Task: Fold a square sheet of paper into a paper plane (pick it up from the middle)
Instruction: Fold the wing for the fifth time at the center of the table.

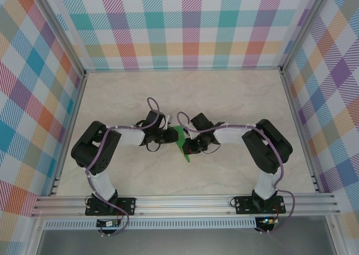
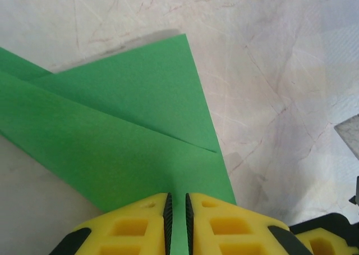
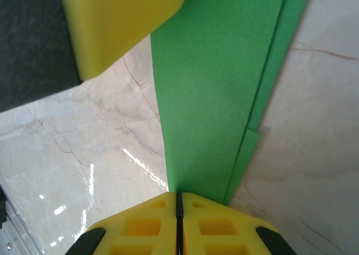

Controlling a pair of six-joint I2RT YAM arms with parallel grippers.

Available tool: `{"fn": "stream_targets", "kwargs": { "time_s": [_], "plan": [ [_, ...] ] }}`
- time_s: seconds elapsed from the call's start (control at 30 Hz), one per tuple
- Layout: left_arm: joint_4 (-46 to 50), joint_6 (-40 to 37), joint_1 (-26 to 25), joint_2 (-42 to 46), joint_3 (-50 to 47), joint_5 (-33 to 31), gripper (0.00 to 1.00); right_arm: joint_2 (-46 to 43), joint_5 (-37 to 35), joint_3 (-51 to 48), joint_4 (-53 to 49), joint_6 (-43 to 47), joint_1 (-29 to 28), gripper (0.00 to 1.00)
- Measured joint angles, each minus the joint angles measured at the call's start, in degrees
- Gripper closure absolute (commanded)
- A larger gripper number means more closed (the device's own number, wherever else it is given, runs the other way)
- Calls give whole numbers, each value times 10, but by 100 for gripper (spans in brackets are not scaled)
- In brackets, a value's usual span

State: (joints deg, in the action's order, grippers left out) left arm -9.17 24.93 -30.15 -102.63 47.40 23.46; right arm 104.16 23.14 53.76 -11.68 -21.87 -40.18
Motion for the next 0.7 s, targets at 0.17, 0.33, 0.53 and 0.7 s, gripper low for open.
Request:
{"fn": "stream_targets", "kwargs": {
  "time_s": [0.17, 0.33, 0.53, 0.7],
  "plan": [
    [18, -15, 3, -3, 18, -27, 84, 0, 0, 0, 0, 2, 1, 91],
    [29, -30, 14, -11, 35, -37, 84, 0, 0, 0, 0, 3, 1, 91],
    [45, -47, 29, -24, 53, -35, 84, 0, 0, -1, 0, 4, 1, 92],
    [48, -53, 36, -30, 59, -24, 84, 0, 1, -1, 0, 5, 1, 92]
  ]
}}
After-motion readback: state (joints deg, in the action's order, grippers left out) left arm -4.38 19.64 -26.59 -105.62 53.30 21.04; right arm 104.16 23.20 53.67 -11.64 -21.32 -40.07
